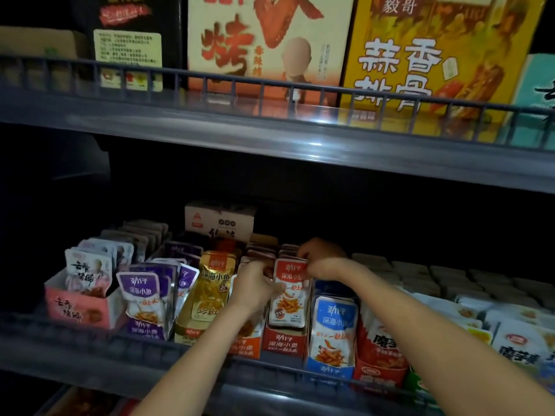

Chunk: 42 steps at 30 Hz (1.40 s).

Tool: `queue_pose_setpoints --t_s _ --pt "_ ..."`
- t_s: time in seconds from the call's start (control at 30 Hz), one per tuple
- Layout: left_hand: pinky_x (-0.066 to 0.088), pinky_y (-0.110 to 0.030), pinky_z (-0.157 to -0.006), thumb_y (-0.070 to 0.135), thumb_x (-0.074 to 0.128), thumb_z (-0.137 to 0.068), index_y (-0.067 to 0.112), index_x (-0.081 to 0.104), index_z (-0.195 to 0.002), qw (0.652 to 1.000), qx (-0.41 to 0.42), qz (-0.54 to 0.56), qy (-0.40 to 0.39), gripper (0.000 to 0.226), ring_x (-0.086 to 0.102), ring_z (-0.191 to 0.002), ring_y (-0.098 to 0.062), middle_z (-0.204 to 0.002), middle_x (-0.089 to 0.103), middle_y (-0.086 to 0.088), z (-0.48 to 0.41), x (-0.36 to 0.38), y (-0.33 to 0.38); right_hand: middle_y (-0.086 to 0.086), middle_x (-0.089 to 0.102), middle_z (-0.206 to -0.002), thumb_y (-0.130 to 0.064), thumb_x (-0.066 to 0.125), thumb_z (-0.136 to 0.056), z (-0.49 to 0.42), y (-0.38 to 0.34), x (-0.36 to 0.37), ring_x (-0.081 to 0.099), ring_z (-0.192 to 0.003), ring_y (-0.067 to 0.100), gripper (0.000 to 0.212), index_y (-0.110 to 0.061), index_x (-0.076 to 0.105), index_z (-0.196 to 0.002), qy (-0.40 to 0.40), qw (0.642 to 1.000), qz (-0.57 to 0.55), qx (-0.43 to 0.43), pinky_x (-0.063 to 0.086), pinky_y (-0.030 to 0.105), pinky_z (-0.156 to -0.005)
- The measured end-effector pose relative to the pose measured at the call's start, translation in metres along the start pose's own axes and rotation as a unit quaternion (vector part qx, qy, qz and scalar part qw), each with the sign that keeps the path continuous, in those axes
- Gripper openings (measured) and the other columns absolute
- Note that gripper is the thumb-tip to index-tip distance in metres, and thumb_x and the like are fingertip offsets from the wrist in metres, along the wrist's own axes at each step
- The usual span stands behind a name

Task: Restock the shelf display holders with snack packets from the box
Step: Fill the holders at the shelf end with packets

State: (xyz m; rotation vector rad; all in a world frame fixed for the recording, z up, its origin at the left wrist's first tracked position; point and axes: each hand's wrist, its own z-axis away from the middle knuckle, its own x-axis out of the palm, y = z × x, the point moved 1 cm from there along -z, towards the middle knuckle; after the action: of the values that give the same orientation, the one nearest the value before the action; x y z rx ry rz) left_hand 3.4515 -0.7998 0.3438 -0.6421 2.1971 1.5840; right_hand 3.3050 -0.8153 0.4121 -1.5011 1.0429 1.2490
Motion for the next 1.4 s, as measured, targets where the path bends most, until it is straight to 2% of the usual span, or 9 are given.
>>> queue_pose_setpoints --t_s 0.2,0.37,0.53,0.83,1.0,1.1,1.23,1.33,1.4 --pt "0.042 -0.026 -0.057 0.012 0.074 -0.078 0.016 0.054 -0.065 0.997 0.039 -0.006 0.072 0.024 0.058 -0.065 -0.018 -0.066 0.061 -0.001 -0.002 0.004 -0.003 0.000 0.067 -0.095 -0.028 0.059 -0.090 -0.013 0.000 0.009 0.061 -0.094 0.020 0.010 -0.024 0.067 -0.085 0.090 0.993 0.075 0.013 0.044 0.030 -0.087" --pt "0.043 -0.032 -0.056 0.009 0.069 -0.077 0.005 0.064 -0.065 0.990 0.070 -0.063 0.101 0.013 0.063 -0.067 -0.025 -0.067 0.067 -0.009 -0.013 0.011 -0.007 -0.002 0.066 -0.102 -0.039 0.062 -0.087 -0.018 0.003 0.021 0.059 -0.101 0.019 0.014 -0.027 0.068 -0.090 0.022 0.994 0.101 0.022 0.042 0.031 -0.094" --pt "0.043 -0.023 -0.054 0.015 0.076 -0.071 0.014 0.074 -0.078 0.966 0.129 -0.163 0.150 0.007 0.066 -0.065 -0.027 -0.074 0.071 -0.006 -0.020 0.012 -0.006 -0.007 0.065 -0.114 -0.033 0.065 -0.086 -0.012 0.016 0.004 0.059 -0.108 0.016 0.022 -0.029 0.067 -0.107 0.051 0.997 0.019 0.048 0.043 0.031 -0.096" --pt "0.053 -0.032 -0.064 0.027 0.090 -0.050 0.021 0.076 -0.074 0.939 0.152 -0.265 0.158 0.028 0.064 -0.075 -0.035 -0.089 0.068 -0.012 -0.030 0.012 -0.001 -0.001 0.067 -0.112 -0.029 0.068 -0.083 -0.002 0.024 -0.004 0.061 -0.102 0.018 0.025 -0.021 0.068 -0.108 0.024 0.989 -0.122 0.075 0.049 0.032 -0.092" --pt "0.034 -0.032 -0.100 0.053 0.073 -0.071 0.029 0.056 -0.127 0.943 0.106 -0.304 0.088 0.063 0.040 -0.123 -0.030 -0.135 0.045 -0.006 -0.024 0.004 -0.006 -0.006 0.063 -0.118 -0.036 0.070 -0.082 -0.002 0.018 -0.001 0.055 -0.112 0.017 0.027 -0.028 0.067 -0.108 0.053 0.998 -0.014 0.023 0.039 0.035 -0.103" --pt "0.029 -0.031 -0.104 0.060 0.070 -0.071 0.034 0.044 -0.135 0.944 0.083 -0.312 0.065 0.074 0.030 -0.131 -0.027 -0.142 0.035 -0.003 -0.020 0.000 -0.006 -0.006 0.055 -0.129 -0.043 0.067 -0.082 -0.005 0.010 0.006 0.044 -0.125 0.020 0.029 -0.033 0.067 -0.109 0.023 0.997 0.068 0.023 0.027 0.039 -0.111" --pt "0.035 -0.036 -0.098 0.056 0.075 -0.067 0.028 0.057 -0.127 0.955 0.077 -0.273 0.088 0.068 0.037 -0.127 -0.034 -0.135 0.045 -0.010 -0.016 0.005 -0.006 -0.006 0.046 -0.138 -0.055 0.065 -0.080 -0.014 0.007 0.014 0.032 -0.134 0.025 0.039 -0.040 0.063 -0.116 -0.012 0.993 0.105 0.058 0.016 0.045 -0.112" --pt "0.048 -0.043 -0.075 0.047 0.090 -0.046 0.019 0.074 -0.096 0.960 0.083 -0.241 0.115 0.060 0.059 -0.095 -0.043 -0.101 0.063 -0.019 -0.020 0.009 -0.011 -0.002 0.046 -0.138 -0.057 0.069 -0.074 -0.025 0.006 0.019 0.032 -0.133 0.026 0.052 -0.035 0.061 -0.120 -0.021 0.989 0.125 0.082 0.016 0.047 -0.112" --pt "0.046 -0.043 -0.081 0.045 0.088 -0.051 0.020 0.072 -0.103 0.956 0.083 -0.247 0.132 0.060 0.056 -0.103 -0.042 -0.109 0.061 -0.019 -0.020 0.009 -0.010 -0.001 0.048 -0.136 -0.055 0.072 -0.071 -0.031 0.006 0.025 0.033 -0.133 0.026 0.059 -0.029 0.060 -0.123 -0.027 0.988 0.121 0.092 0.015 0.048 -0.113"
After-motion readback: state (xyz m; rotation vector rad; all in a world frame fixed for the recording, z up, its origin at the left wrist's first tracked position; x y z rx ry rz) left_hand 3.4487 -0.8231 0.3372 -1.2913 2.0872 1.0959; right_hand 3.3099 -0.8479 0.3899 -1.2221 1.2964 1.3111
